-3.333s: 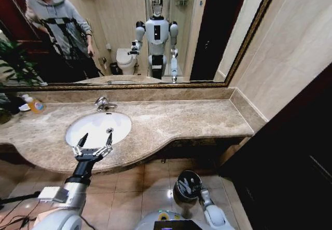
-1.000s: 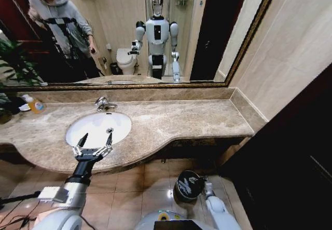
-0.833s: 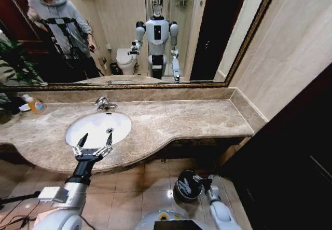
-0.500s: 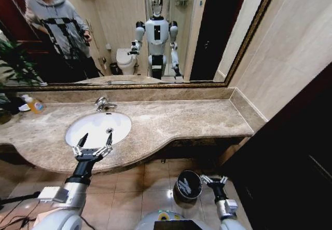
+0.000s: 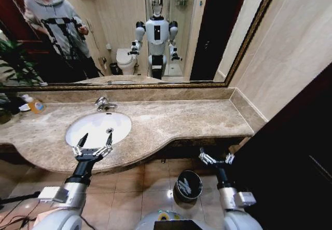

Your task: Pick up the trash from the sink and place it in the trash bin.

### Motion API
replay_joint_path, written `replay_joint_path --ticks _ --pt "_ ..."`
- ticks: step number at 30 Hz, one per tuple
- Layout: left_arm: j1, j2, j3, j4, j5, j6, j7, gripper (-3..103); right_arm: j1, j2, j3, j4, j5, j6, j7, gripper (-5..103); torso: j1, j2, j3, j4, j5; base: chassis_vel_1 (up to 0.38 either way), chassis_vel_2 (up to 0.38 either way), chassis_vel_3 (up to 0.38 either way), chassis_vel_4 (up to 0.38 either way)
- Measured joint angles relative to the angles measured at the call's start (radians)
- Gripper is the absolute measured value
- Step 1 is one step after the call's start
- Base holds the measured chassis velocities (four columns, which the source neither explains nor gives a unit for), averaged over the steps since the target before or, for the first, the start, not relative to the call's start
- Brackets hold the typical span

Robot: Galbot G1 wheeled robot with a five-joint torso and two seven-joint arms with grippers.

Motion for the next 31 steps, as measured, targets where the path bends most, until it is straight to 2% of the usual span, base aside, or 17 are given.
replay_joint_path --ticks 7,12,31 --pt "0.0 0.0 0.0 0.0 0.0 0.0 0.0 100 0.054 0.007 -0.015 0.045 -0.005 -0.099 -0.016 100 0.0 0.0 0.0 0.0 -0.0001 0.0 0.0 0.0 0.0" --pt "0.0 0.0 0.0 0.0 0.0 0.0 0.0 100 0.07 0.004 -0.013 0.045 -0.01 -0.109 -0.041 100 0.0 0.0 0.0 0.0 -0.0001 0.0 0.0 0.0 0.0" --pt "0.0 0.0 0.0 0.0 0.0 0.0 0.0 100 0.074 0.001 -0.01 0.041 -0.01 -0.113 -0.043 100 0.0 0.0 0.0 0.0 0.0 0.0 0.0 0.0 0.0"
